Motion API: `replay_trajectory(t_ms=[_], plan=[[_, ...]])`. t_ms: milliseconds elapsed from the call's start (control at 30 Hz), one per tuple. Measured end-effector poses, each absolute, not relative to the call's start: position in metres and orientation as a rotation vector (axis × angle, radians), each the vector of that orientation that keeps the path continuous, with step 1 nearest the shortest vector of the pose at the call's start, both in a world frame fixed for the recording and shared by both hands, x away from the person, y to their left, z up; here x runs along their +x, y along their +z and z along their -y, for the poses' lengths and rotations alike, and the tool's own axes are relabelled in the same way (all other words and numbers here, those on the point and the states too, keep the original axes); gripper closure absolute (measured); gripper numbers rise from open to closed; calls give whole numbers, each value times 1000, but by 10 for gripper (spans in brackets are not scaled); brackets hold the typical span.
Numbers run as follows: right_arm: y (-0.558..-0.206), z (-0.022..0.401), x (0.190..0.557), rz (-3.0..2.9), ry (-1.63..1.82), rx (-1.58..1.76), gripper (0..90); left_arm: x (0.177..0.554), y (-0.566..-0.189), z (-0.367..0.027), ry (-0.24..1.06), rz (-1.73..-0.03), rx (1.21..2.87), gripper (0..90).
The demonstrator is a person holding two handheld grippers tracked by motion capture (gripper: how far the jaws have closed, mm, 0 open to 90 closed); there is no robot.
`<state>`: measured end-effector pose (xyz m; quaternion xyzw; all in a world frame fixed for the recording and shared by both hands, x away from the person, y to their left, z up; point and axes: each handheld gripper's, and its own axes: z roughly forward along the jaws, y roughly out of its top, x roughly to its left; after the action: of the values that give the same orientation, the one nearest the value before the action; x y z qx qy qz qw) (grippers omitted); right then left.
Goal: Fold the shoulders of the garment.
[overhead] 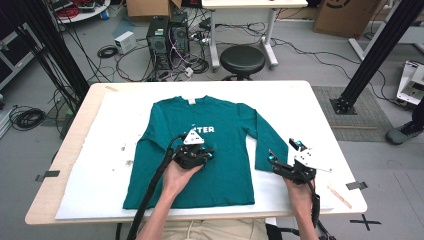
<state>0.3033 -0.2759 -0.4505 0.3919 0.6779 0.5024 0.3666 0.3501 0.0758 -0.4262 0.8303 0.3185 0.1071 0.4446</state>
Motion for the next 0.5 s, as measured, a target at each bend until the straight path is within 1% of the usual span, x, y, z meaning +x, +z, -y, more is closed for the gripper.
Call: replay_trajectory(t_ms=[67, 133, 200, 233, 367, 500], plan=[[-451, 276, 303, -1742, 1290, 1005, 181, 349, -429, -72, 270, -784, 2081, 840], [-451, 276, 304, -1741, 1288, 1003, 181, 350, -432, -71, 257, -788, 2090, 814], [-451, 276, 304, -1741, 1286, 994, 181, 350, -431, -71, 270, -794, 2071, 680], [-451, 276, 304, -1741, 1285, 991, 181, 350, -430, -72, 287, -797, 2059, 630], [-451, 276, 303, -1739, 1284, 991, 181, 348, -419, -84, 362, -813, 2004, 490], [-451, 276, 302, -1730, 1294, 997, 181, 345, -409, -108, 400, -830, 1979, 483]])
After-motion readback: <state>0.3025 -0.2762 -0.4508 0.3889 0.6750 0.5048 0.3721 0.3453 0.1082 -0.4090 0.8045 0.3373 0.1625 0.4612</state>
